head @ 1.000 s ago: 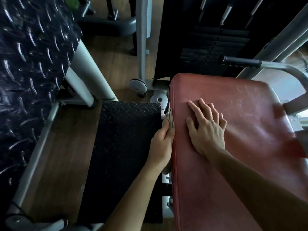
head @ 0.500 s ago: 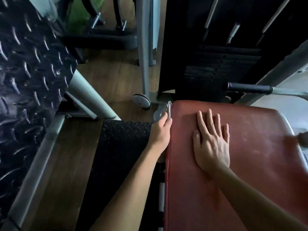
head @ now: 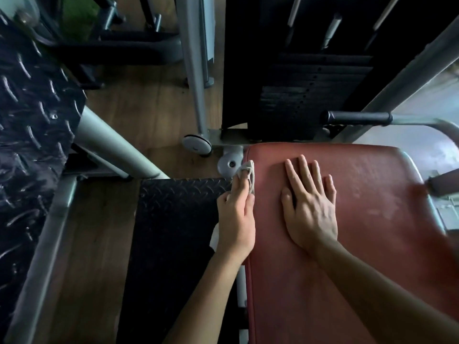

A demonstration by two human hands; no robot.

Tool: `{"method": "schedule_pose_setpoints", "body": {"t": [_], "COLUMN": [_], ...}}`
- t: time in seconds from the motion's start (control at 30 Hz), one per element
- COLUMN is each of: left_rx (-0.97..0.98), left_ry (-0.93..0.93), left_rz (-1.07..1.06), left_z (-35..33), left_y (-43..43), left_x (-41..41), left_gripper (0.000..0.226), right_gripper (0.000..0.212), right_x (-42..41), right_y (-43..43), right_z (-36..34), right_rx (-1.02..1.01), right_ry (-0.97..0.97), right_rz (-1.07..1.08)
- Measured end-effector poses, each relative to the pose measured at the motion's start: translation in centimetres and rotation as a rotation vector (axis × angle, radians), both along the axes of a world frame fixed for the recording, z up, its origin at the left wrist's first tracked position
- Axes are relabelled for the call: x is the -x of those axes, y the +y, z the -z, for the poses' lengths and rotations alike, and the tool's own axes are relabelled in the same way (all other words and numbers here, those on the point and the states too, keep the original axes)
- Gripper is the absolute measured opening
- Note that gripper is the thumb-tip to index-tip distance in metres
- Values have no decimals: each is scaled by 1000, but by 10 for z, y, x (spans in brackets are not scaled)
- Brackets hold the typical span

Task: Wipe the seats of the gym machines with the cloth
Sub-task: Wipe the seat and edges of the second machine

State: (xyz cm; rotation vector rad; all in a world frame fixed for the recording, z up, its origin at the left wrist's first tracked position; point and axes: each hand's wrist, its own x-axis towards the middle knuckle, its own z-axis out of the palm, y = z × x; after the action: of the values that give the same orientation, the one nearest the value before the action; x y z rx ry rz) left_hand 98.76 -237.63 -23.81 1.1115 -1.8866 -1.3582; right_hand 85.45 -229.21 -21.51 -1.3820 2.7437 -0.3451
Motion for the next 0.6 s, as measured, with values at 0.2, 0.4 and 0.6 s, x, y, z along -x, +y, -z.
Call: {"method": "schedule_pose_setpoints", "body": {"t": [0.2,0.4,0.6], "left_rx": [-94,-214,-269], "left_ry": [-24,28,41], "left_rz": [-44,-22,-88], "left_z": [-3,7,-11], "left_y": [-55,-17,-51], "left_x": [36,7,30], "left_gripper": [41,36,30], "right_gripper": [59,59,59], "right_x": [0,-1,0], "right_y": [-1,0,-2], "right_z": [0,-1,0], "right_rx": [23,14,33], "right_ry": [-11,-4,-12], "right_rz": [6,9,13]}}
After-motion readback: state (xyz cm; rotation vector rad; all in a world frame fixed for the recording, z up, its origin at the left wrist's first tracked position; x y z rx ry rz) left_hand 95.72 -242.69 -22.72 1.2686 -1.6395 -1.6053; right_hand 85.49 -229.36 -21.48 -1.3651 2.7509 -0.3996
